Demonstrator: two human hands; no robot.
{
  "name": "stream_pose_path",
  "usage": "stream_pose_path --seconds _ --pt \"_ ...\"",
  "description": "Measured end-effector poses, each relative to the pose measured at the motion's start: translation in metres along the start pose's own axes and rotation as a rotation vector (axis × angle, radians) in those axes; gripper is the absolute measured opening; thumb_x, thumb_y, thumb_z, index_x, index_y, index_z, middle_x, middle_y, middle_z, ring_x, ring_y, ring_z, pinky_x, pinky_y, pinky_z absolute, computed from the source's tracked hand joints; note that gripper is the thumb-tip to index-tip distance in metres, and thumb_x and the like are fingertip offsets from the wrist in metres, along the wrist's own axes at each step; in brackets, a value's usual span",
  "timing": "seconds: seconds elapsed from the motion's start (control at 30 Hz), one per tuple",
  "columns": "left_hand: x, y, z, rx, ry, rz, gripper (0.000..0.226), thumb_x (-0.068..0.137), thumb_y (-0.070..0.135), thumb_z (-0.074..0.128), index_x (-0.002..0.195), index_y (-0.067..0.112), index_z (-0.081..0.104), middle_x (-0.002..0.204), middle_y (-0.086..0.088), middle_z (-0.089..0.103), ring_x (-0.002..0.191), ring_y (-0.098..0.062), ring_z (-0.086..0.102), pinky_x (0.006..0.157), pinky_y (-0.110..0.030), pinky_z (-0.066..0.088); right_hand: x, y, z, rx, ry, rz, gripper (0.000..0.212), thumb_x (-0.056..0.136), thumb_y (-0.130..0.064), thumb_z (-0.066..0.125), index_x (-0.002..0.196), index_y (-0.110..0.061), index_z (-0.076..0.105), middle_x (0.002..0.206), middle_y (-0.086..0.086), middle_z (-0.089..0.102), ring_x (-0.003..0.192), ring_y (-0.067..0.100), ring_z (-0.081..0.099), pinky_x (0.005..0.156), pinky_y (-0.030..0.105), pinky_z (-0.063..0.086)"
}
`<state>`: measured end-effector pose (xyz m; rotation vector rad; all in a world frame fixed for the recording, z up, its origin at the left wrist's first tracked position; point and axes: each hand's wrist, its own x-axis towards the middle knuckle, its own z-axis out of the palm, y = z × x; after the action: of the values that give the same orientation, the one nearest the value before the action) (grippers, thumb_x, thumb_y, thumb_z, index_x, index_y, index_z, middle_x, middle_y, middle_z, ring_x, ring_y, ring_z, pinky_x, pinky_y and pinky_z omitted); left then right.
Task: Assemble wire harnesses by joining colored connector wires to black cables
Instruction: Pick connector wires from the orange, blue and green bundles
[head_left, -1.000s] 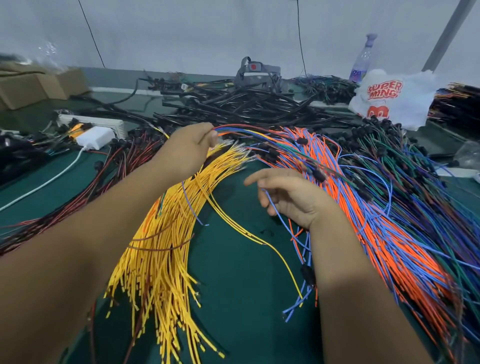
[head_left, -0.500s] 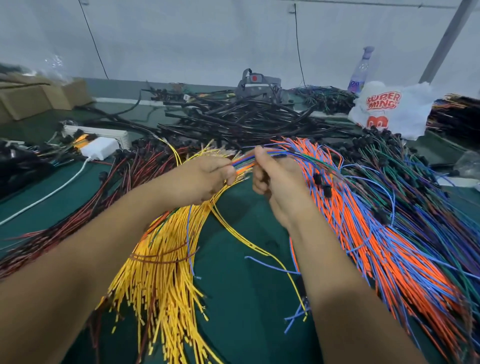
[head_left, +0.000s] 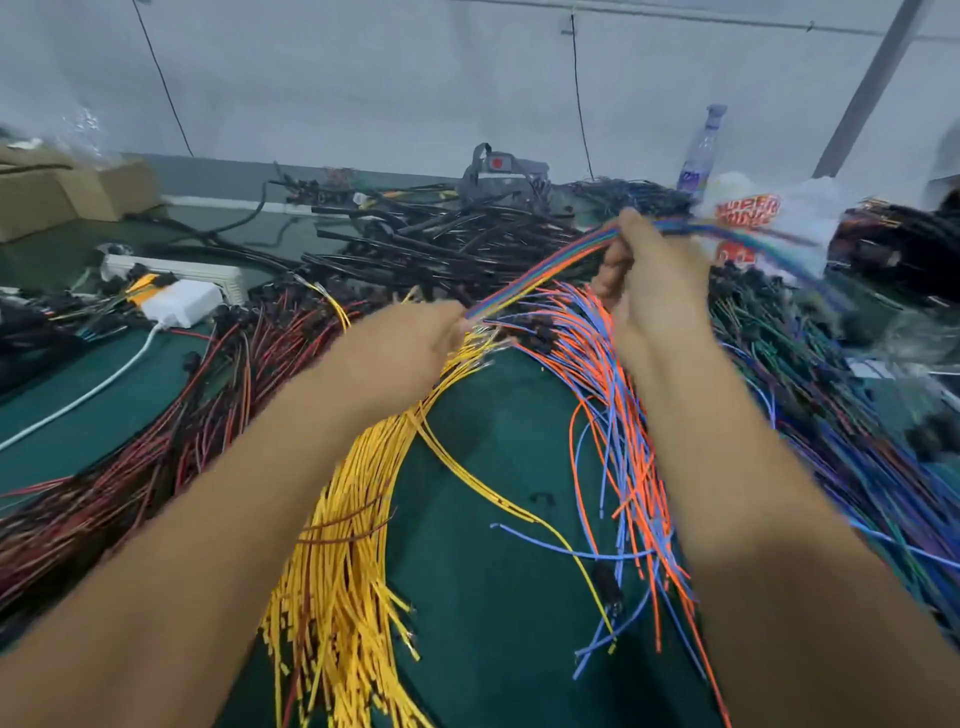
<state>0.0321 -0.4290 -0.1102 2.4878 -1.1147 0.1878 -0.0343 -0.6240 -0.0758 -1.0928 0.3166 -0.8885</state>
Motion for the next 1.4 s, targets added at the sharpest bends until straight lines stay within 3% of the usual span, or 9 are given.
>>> stream_pose_path --seconds 0.07,0.17,0.3,0.47,0.67,0.77,0.93,1.1,1.4 --pt "-0.006 0.011 0.028 -0.042 -0.024 -0.046 0.024 0.104 0.033 0.030 0.092 0.018 0.044 0.074 -0.002 0.051 0.066 -0.021 0.050 0.051 -0.034 0.029 -0.012 0.023 -0.003 0.214 -0.001 0.179 0.025 0.098 -0.012 0.052 0.073 -0.015 0.051 0.039 -0.008 0.041 0.032 0.004 0.034 0.034 0.015 0.027" --pt "-0.018 0.014 0.068 0.081 -0.018 -0.042 0.014 0.103 0.030 0.031 0.092 0.025 0.038 0.080 -0.007 0.059 0.082 -0.036 0.060 0.056 -0.037 0.031 -0.037 0.063 -0.015 0.089 -0.100 0.287 0.024 0.098 -0.011 0.050 0.076 -0.020 0.051 0.041 -0.011 0.036 0.034 0.001 0.030 0.035 0.014 0.026" --pt "-0.020 0.002 0.077 0.068 0.039 0.059 0.028 0.099 0.027 0.035 0.081 0.036 0.016 0.059 0.004 0.032 0.063 -0.033 0.046 0.051 -0.035 0.023 -0.057 0.090 -0.021 -0.201 -0.226 0.297 0.014 0.097 -0.020 0.054 0.084 -0.018 0.059 0.045 -0.011 0.038 0.039 0.005 0.030 0.039 0.017 0.025" --pt "-0.022 -0.006 0.071 -0.021 0.046 0.091 0.009 0.101 0.034 0.034 0.101 0.030 0.042 0.065 0.002 0.046 0.064 -0.025 0.048 0.049 -0.035 0.029 -0.065 0.092 -0.018 -0.490 -0.337 0.220 0.026 0.096 -0.014 0.054 0.073 -0.014 0.066 0.051 -0.003 0.053 0.038 0.006 0.041 0.038 0.017 0.032" --pt "-0.020 -0.014 0.062 -0.562 0.126 -0.131 0.032 0.099 0.023 0.049 0.074 0.011 0.063 0.054 0.007 0.048 0.046 -0.006 0.035 0.045 -0.020 0.025 -0.061 0.092 -0.020 -0.278 -0.208 0.232 0.026 0.100 -0.007 0.046 0.078 -0.007 0.062 0.062 0.007 0.057 0.046 0.007 0.053 0.048 0.019 0.048" --pt "-0.018 -0.018 0.060 -0.670 0.192 -0.193 0.033 0.097 0.018 0.054 0.066 0.016 0.063 0.044 0.013 0.045 0.038 -0.004 0.033 0.041 -0.015 0.024 -0.060 0.094 -0.017 -0.222 -0.153 0.188 0.027 0.100 -0.007 0.047 0.078 -0.009 0.062 0.059 0.004 0.058 0.047 0.007 0.054 0.049 0.020 0.048" --pt "-0.017 -0.018 0.062 -0.618 0.196 -0.138 0.024 0.096 0.016 0.055 0.079 0.009 0.070 0.062 -0.006 0.060 0.041 -0.002 0.036 0.042 -0.013 0.028 -0.062 0.094 -0.014 -0.248 -0.200 0.165 0.023 0.093 -0.009 0.057 0.072 -0.014 0.062 0.050 -0.004 0.056 0.046 0.007 0.051 0.048 0.021 0.045" --pt "-0.016 -0.015 0.062 -0.564 0.156 -0.039 0.023 0.095 0.015 0.057 0.080 0.026 0.072 0.063 0.009 0.061 0.053 0.003 0.049 0.051 -0.009 0.035 -0.066 0.100 -0.014 -0.402 -0.344 0.189 0.017 0.093 -0.009 0.058 0.078 -0.013 0.066 0.062 0.001 0.063 0.055 0.009 0.058 0.053 0.021 0.049" --pt "-0.020 -0.010 0.063 -0.515 0.119 -0.084 0.018 0.091 0.016 0.064 0.093 0.028 0.077 0.076 0.020 0.070 0.076 0.005 0.062 0.067 -0.011 0.047 -0.067 0.098 -0.014 -0.364 -0.306 0.301 0.017 0.092 -0.001 0.061 0.075 -0.004 0.062 0.059 0.009 0.065 0.052 0.015 0.066 0.054 0.025 0.056"
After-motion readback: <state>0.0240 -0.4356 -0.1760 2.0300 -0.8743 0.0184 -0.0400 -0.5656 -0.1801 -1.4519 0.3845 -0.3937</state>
